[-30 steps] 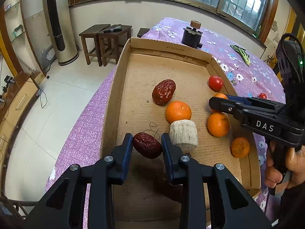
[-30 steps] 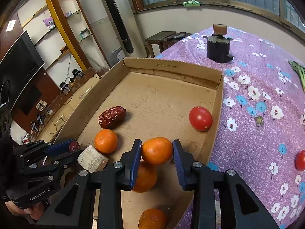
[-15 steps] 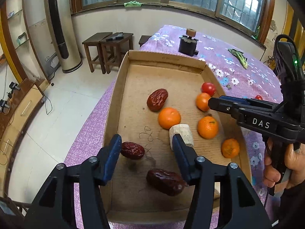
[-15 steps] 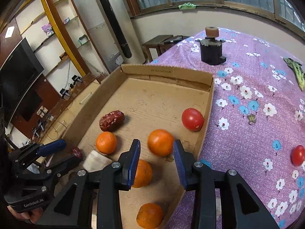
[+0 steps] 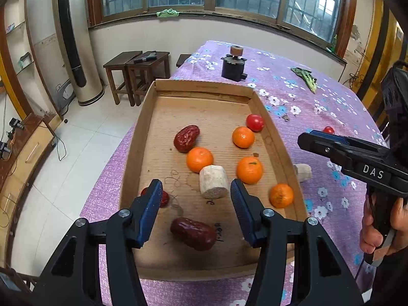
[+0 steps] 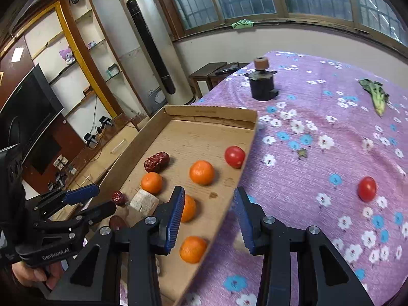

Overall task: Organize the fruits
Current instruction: 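Move left tool to the beige cylinder while right tool approaches the red tomato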

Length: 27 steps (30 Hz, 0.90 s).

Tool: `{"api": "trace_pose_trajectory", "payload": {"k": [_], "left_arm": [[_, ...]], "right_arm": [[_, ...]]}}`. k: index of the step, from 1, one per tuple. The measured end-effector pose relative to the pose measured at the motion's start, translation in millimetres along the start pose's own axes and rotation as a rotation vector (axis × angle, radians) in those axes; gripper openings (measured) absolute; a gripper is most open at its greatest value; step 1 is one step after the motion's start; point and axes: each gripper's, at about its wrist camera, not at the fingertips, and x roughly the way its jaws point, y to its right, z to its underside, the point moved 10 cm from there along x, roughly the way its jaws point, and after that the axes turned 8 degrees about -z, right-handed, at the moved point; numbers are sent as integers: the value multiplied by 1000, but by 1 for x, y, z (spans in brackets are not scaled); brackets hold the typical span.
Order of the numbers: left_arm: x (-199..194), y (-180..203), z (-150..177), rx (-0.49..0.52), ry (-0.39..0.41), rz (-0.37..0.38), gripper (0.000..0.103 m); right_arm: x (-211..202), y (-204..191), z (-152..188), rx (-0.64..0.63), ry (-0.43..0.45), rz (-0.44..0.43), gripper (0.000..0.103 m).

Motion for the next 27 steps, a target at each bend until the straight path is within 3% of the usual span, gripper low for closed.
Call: {"api": "trace_pose_trajectory", "payload": {"k": [10, 27], "left_arm": [[-15, 25, -1, 21, 17, 45, 57], [-29, 129, 4, 164, 6, 196, 57]], "right_arm": [[-35, 33, 14, 44, 29, 49, 42], [-87, 102, 42, 141, 68, 141, 42]]}}
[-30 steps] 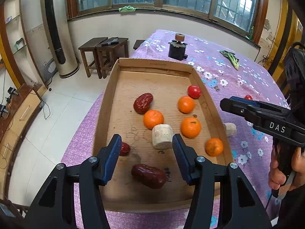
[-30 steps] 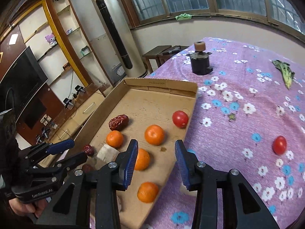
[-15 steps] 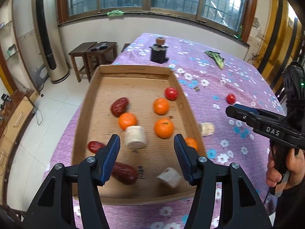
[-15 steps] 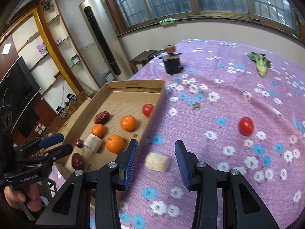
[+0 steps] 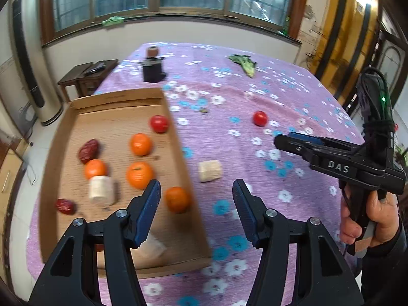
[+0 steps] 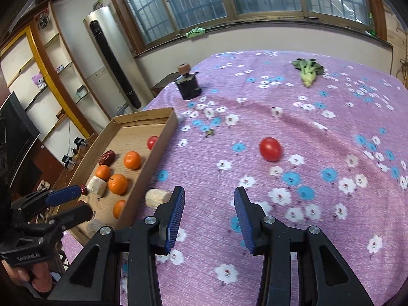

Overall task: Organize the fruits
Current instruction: 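Move left tool to the beige cylinder while right tool approaches the red tomato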

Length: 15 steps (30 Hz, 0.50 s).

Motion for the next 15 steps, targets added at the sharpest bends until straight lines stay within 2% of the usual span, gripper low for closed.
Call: {"api": "trace_pose_trajectory", "payload": {"k": [3, 7, 15], "left_arm": [[6, 23, 0, 20, -16, 46, 57], [18, 47, -1, 39, -39, 72, 57], [60, 50, 3, -13, -126, 45, 57]], "right_arm": [[-5, 8, 1, 11, 6, 7, 42], [-10, 20, 1, 30, 14, 14, 42], [-16, 47, -4, 59, 24, 32, 44]]}}
